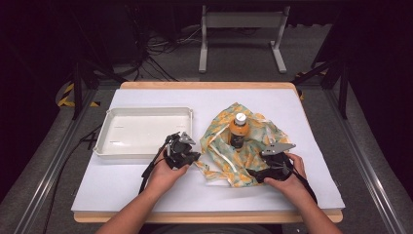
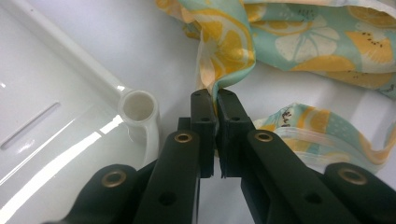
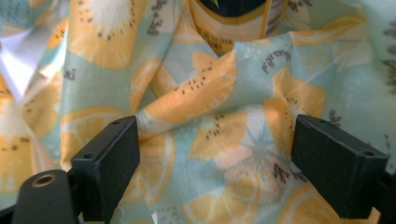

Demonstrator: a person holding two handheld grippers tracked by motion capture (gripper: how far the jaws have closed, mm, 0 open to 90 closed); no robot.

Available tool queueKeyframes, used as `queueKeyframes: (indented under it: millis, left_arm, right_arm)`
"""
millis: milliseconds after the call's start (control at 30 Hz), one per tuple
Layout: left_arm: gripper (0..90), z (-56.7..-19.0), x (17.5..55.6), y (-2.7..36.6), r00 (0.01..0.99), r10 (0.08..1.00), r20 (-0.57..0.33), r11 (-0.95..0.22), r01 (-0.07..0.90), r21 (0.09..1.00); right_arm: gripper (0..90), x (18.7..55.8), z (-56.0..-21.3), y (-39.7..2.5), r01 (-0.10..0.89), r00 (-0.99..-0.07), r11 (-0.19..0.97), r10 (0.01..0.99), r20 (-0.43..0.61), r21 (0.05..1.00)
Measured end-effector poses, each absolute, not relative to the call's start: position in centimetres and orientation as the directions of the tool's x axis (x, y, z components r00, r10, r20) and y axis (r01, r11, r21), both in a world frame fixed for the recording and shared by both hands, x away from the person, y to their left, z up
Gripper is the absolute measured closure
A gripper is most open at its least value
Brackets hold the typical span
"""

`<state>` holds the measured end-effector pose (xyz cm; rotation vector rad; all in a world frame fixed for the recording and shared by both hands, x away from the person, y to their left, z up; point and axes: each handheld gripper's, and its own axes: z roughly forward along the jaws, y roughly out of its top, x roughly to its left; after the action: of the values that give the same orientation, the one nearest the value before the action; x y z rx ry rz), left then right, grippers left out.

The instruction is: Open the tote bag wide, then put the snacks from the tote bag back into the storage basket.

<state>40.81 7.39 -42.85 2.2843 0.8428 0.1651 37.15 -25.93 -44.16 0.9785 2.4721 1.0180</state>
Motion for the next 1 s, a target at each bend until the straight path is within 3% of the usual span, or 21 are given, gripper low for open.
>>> queueKeyframes:
  millis: [300, 567, 733, 1000]
  left_arm:
    - [83.8, -42.4, 40.7, 7.7, 0.784, 0.61, -0.12, -0.532, 0.517, 0.671]
    - [62.7, -40.5, 40.2, 8.8, 0.801, 0.582, -0.142, -0.453, 0.464, 0.761]
    - [54.3, -39.5, 39.9, 9.0, 0.804, 0.58, -0.128, -0.419, 0.43, 0.8]
    - [48.8, -38.1, 39.5, 8.8, 0.839, 0.532, -0.116, -0.375, 0.356, 0.856]
  right_arm:
    - [18.5, 36.8, -44.0, -25.9, 0.445, -0.736, 0.543, 0.675, -0.054, 0.712]
    - [19.7, 36.4, -42.4, -26.8, 0.395, -0.724, 0.468, 0.689, -0.046, 0.791]
    - [22.0, 36.1, -41.4, -27.6, 0.36, -0.699, 0.397, 0.714, -0.038, 0.844]
    - [25.4, 35.7, -40.3, -28.7, 0.309, -0.687, 0.3, 0.727, -0.007, 0.902]
